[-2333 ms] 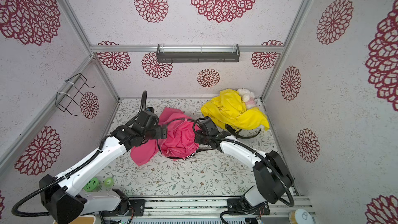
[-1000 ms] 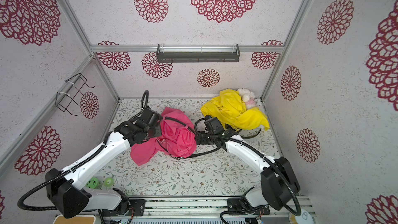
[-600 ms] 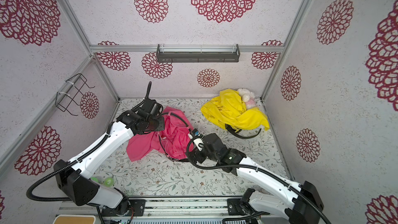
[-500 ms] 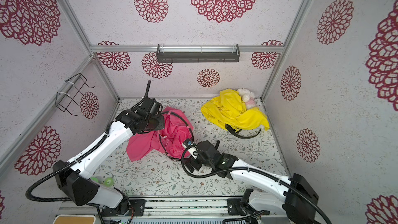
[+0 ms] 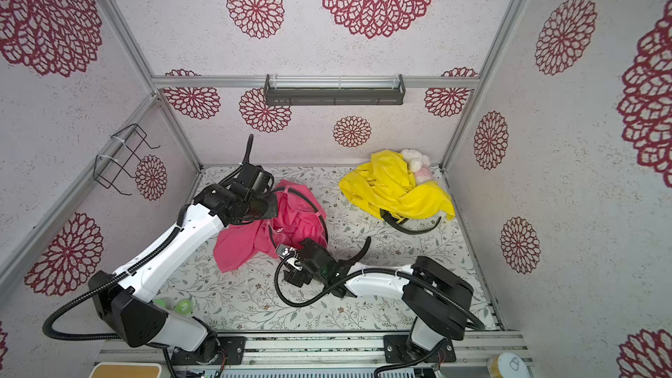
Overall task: Remove the belt from the trousers
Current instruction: Adjust the trousers at the center of the board.
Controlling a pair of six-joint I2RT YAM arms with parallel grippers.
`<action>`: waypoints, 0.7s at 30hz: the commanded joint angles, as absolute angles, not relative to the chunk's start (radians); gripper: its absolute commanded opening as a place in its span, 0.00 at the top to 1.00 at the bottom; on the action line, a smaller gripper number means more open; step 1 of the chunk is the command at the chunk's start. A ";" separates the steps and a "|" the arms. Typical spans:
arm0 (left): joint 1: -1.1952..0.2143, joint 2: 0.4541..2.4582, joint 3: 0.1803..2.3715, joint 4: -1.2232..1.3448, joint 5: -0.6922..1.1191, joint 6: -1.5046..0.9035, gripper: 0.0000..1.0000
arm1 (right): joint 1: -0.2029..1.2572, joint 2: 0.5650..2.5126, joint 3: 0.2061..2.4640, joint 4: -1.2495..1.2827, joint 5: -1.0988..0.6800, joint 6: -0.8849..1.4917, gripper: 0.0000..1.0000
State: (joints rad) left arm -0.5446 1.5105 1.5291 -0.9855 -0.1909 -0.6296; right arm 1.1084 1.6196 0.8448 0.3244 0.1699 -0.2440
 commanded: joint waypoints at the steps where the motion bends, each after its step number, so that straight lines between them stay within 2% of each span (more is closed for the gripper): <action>1: -0.536 1.489 1.566 -0.956 -0.186 -0.646 1.00 | 1.114 1.663 0.904 0.381 0.157 -0.270 0.07; 4: -0.516 1.482 1.556 -0.957 -0.192 -0.640 1.00 | 1.112 1.665 0.933 0.334 0.165 -0.273 0.33; 6: -0.492 1.477 1.542 -0.949 -0.192 -0.627 1.00 | 1.105 1.628 0.930 0.300 0.152 -0.275 0.54; 8: -0.463 1.475 1.536 -0.947 -0.189 -0.611 1.00 | 1.092 1.585 0.935 0.244 0.130 -0.275 0.71; 9: -0.448 1.473 1.536 -0.947 -0.187 -0.598 0.87 | 1.082 1.558 0.941 0.205 0.113 -0.277 0.77; 10: -0.436 1.468 1.538 -0.948 -0.190 -0.588 0.64 | 1.068 1.535 0.954 0.164 0.091 -0.275 0.81; 11: -0.424 1.458 1.543 -0.949 -0.194 -0.576 0.32 | 1.048 1.510 0.975 0.107 0.061 -0.270 0.84; 12: -0.412 1.443 1.548 -0.951 -0.203 -0.564 0.09 | 1.026 1.486 1.001 0.047 0.020 -0.267 0.84; 13: -0.404 1.428 1.552 -0.952 -0.220 -0.556 0.02 | 1.006 1.466 1.027 0.003 -0.009 -0.262 0.85; 19: -0.370 1.263 1.537 -0.953 -0.339 -0.501 0.03 | 0.893 1.417 1.255 -0.282 -0.112 -0.221 0.90; 21: -0.371 1.203 1.495 -0.921 -0.304 -0.492 0.03 | 0.877 1.431 1.348 -0.372 -0.119 -0.217 0.90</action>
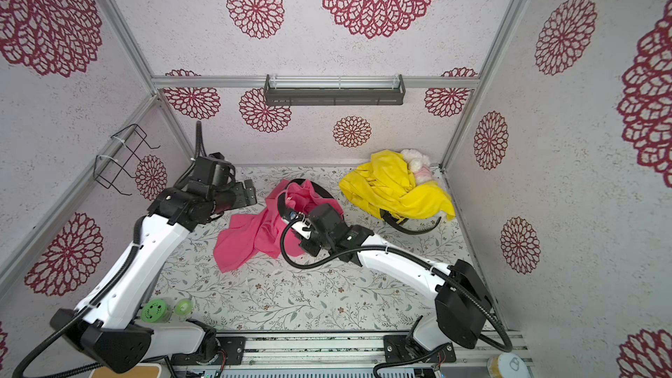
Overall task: Remove the belt from the trousers
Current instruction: Adjust the trousers at the center of the board.
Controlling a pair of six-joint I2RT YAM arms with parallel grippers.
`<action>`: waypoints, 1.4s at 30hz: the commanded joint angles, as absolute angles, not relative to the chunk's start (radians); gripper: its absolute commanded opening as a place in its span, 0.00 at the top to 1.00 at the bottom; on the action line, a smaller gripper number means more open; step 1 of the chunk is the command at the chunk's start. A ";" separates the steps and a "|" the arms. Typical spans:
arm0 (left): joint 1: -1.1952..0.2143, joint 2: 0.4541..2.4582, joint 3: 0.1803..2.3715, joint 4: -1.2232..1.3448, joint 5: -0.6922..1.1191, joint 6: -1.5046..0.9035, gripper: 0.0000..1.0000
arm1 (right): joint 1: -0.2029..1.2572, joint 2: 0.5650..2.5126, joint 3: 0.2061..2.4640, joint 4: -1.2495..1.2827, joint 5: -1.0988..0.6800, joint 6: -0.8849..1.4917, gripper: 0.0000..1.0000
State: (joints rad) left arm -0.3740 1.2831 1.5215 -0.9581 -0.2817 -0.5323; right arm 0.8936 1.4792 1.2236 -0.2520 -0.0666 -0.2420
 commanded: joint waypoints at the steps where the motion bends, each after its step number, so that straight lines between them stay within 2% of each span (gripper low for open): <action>1: -0.374 1.177 1.453 -0.885 -0.244 -0.485 0.03 | 0.872 1.442 1.402 -0.418 -0.129 -0.215 0.90; 6: -0.447 1.088 1.200 -0.691 -0.018 -0.521 0.03 | 0.849 1.494 1.600 -0.555 -0.183 -0.205 0.90; 11: -0.545 1.073 1.057 -0.517 0.008 -0.578 0.03 | 0.832 1.523 1.712 -0.618 -0.225 -0.182 0.90; 18: -0.571 1.159 0.990 -0.306 0.058 -0.604 0.02 | 0.811 1.524 1.740 -0.626 -0.235 -0.165 0.91; 19: -0.571 1.177 0.992 -0.292 0.046 -0.587 0.05 | 0.805 1.523 1.744 -0.626 -0.239 -0.165 0.91; 20: -0.569 1.194 0.999 -0.276 0.040 -0.571 0.20 | 0.797 1.522 1.752 -0.628 -0.244 -0.165 0.91; 22: -0.554 1.212 1.035 -0.288 0.016 -0.538 0.61 | 0.783 1.520 1.773 -0.641 -0.247 -0.168 0.92; 23: -0.539 1.215 1.062 -0.303 0.008 -0.518 0.77 | 0.774 1.519 1.788 -0.651 -0.247 -0.170 0.92; 25: -0.500 1.217 1.125 -0.355 0.005 -0.466 1.00 | 0.757 1.512 1.814 -0.668 -0.253 -0.173 0.92; 33: -0.373 1.240 1.652 -0.760 -0.148 -0.085 1.00 | 0.726 1.507 2.032 -0.850 -0.277 -0.212 0.92; 36: -0.374 1.279 1.817 -0.901 -0.174 -0.015 1.00 | 0.724 1.476 2.007 -0.879 -0.322 -0.206 0.92; 39: -0.375 1.284 1.767 -0.953 -0.132 -0.038 1.00 | 0.713 1.431 1.841 -0.837 -0.342 -0.190 0.92; 42: -0.381 1.273 1.537 -0.915 -0.011 -0.143 1.00 | 0.676 1.430 1.645 -0.778 -0.392 -0.161 0.91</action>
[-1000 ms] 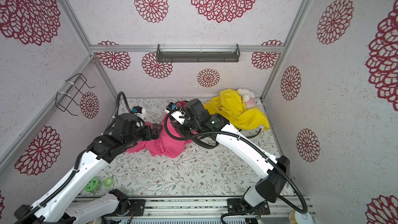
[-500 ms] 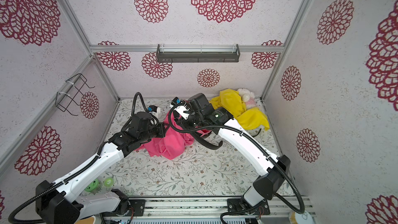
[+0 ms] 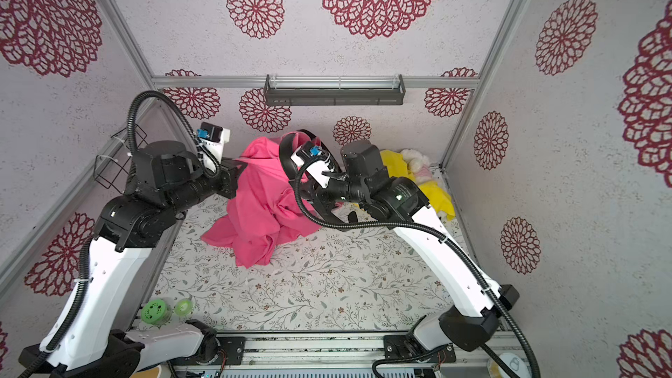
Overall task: Remove the belt from the trousers
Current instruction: Adjust the trousers at the center of the board.
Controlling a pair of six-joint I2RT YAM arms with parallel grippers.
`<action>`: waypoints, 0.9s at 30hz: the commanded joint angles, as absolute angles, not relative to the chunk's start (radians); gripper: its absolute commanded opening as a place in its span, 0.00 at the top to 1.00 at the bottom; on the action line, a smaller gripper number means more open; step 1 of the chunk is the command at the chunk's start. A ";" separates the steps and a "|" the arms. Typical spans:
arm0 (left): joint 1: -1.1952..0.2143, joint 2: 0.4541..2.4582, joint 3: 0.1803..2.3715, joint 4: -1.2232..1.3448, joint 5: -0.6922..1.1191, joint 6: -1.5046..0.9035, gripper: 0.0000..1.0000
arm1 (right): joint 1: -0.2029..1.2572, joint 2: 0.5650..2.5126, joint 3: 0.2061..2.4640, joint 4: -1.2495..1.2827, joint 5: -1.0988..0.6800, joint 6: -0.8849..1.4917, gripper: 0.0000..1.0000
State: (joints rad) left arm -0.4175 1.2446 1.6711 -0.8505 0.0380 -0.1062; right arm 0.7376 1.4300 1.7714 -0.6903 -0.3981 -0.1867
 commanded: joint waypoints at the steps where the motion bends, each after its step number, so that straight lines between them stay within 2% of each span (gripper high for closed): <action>1: -0.391 1.264 1.441 -0.875 0.027 -0.191 1.00 | 0.659 1.442 1.580 -0.757 -0.399 -0.148 0.91; 3: -0.423 1.247 1.261 -0.785 0.037 -0.258 1.00 | 0.629 1.474 1.473 -0.717 -0.399 -0.123 0.87; 5: -0.448 1.230 1.116 -0.683 0.049 -0.321 1.00 | 0.599 1.512 1.380 -0.660 -0.359 -0.089 0.75; 9: -0.485 1.251 0.967 -0.568 0.108 -0.433 1.00 | 0.575 1.599 1.283 -0.581 -0.196 -0.049 0.27; 12: -0.517 1.291 0.963 -0.544 0.145 -0.467 1.00 | 0.589 1.605 1.256 -0.551 -0.102 -0.027 0.07; 17: -0.529 1.307 0.997 -0.579 0.144 -0.457 1.00 | 0.742 1.442 1.166 -0.461 0.086 -0.022 0.02; 24: -0.528 1.272 1.034 -0.615 0.136 -0.457 1.00 | 0.950 1.320 0.991 -0.353 0.177 0.064 0.04; 27: -0.528 1.266 1.047 -0.620 0.159 -0.466 1.00 | 1.033 1.278 0.883 -0.231 0.260 0.084 0.05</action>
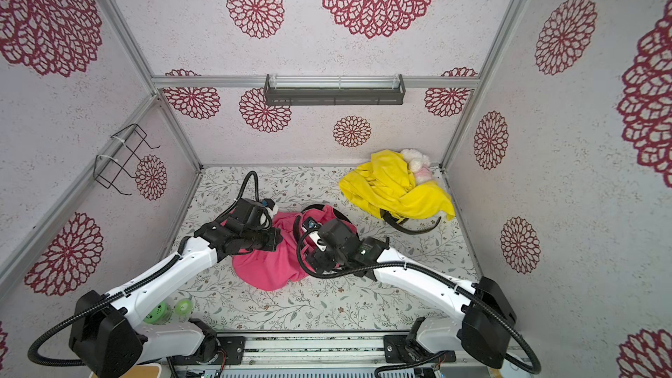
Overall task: Remove the belt from the trousers
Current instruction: Adjust the trousers at the center of the board.
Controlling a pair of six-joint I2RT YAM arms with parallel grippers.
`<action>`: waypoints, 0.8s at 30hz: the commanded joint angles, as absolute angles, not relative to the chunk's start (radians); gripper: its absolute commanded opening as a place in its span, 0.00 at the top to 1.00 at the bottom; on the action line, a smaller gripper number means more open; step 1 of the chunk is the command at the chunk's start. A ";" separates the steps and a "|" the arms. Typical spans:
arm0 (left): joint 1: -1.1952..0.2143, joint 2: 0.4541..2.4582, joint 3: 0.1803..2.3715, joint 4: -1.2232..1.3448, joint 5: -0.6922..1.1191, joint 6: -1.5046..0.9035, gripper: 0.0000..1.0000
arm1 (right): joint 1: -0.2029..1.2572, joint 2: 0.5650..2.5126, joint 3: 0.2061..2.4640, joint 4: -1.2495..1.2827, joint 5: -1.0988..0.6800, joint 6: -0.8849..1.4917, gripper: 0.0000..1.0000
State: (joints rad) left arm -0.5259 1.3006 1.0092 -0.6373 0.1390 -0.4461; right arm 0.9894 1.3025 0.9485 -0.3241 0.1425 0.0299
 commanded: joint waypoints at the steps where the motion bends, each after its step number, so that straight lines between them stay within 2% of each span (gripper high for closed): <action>1: -0.528 1.263 1.051 -0.617 0.168 -0.472 1.00 | 1.060 1.273 0.847 -0.179 0.313 0.084 0.05; 4: -0.528 1.250 1.066 -0.614 0.198 -0.489 1.00 | 1.086 1.305 0.791 -0.082 0.405 0.071 0.06; 8: -0.529 1.221 1.102 -0.646 0.225 -0.495 1.00 | 1.086 1.365 0.782 -0.002 0.385 0.031 0.06; 11: -0.529 1.195 1.112 -0.673 0.224 -0.486 1.00 | 1.075 1.395 0.783 0.051 0.350 0.004 0.14; 14: -0.528 1.179 1.112 -0.711 0.184 -0.460 1.00 | 1.039 1.398 0.787 0.069 0.292 -0.008 0.32; 17: -0.511 1.172 1.112 -0.765 0.129 -0.429 1.00 | 0.998 1.368 0.808 0.018 0.211 -0.025 0.63; 19: -0.481 1.170 1.121 -0.804 0.084 -0.411 1.00 | 0.964 1.325 0.834 -0.043 0.101 -0.039 0.79; 23: -0.415 1.164 1.159 -0.858 0.046 -0.370 1.00 | 0.894 1.256 0.907 -0.191 -0.118 -0.065 0.94; 24: -0.401 1.166 1.170 -0.871 0.035 -0.360 1.00 | 0.872 1.239 0.922 -0.224 -0.189 -0.070 0.95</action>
State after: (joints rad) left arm -0.4374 1.1950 1.1179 -0.8253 0.1059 -0.4049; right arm 0.9142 1.3163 0.8497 -0.1432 0.0055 -0.0452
